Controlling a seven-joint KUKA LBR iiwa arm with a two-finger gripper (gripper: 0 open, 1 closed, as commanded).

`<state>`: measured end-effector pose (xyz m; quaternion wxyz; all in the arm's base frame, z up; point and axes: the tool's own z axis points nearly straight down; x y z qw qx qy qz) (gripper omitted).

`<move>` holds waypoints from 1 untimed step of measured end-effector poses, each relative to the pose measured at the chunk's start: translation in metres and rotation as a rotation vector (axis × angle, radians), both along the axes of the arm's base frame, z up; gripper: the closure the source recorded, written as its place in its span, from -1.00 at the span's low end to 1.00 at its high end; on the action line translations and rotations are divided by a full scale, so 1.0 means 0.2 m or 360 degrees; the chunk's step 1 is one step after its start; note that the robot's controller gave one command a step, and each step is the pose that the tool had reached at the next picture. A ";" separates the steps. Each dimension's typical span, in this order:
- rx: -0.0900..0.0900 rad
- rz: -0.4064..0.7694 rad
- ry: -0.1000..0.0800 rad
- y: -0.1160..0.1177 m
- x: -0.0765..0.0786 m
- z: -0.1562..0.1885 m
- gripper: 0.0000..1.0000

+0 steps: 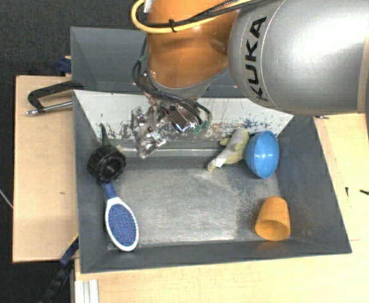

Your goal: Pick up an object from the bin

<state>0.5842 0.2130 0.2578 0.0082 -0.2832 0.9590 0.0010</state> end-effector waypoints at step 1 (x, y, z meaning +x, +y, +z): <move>-0.0012 0.0185 0.0032 -0.02 0.00 -0.44 1.00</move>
Offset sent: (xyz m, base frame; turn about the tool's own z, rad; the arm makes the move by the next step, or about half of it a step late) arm 0.0002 -0.0054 -0.0858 -0.1165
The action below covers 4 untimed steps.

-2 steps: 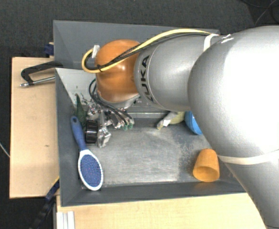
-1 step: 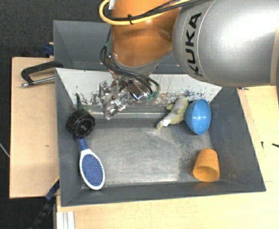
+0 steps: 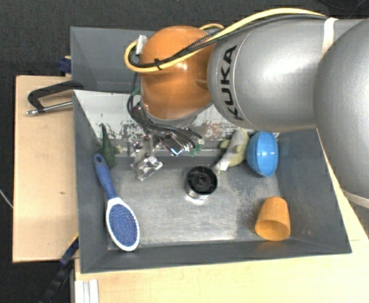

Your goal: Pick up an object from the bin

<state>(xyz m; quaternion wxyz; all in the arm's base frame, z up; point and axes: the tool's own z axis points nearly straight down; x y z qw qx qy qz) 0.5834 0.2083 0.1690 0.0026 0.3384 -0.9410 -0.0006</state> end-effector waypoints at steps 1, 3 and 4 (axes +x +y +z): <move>0.0005 -0.0080 -0.0009 0.04 0.02 -0.03 1.00; 0.0009 0.0270 -0.0037 0.07 -0.12 -0.27 -1.00; 0.0001 0.0228 -0.0014 -0.27 -0.10 -0.21 -1.00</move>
Offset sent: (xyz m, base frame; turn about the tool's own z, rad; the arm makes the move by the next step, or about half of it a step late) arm 0.0044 0.0059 -0.0070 0.0496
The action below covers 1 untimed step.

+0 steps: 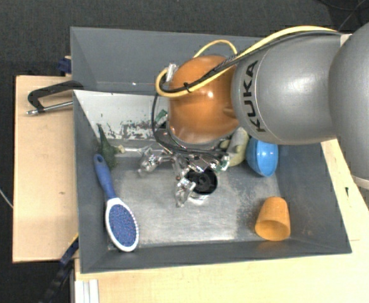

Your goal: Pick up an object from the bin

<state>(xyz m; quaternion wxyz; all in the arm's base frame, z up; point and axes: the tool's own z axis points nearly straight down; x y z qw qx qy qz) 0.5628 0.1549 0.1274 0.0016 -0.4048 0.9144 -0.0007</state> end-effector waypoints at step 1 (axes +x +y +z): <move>-0.0004 0.0038 0.0008 -0.41 0.08 -0.22 -1.00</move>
Offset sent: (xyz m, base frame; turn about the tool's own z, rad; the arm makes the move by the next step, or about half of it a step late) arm 0.0160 -0.0777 -0.0427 -0.0319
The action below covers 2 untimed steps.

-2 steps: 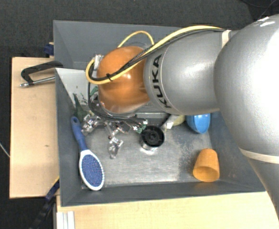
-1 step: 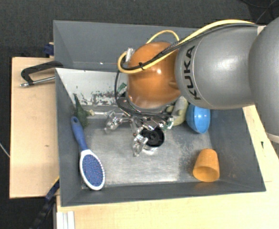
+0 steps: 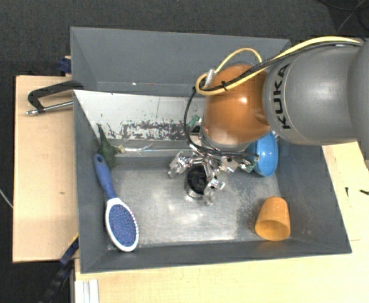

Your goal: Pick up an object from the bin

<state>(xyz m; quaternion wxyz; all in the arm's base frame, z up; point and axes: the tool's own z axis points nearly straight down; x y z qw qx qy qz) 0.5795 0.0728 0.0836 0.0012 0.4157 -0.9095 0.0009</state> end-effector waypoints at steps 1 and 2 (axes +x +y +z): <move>0.0008 0.0009 -0.0004 0.03 0.00 0.01 1.00; 0.0008 0.0009 -0.0004 0.03 0.00 0.01 -1.00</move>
Offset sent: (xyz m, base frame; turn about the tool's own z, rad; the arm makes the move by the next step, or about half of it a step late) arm 0.0000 0.0000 0.0000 0.0000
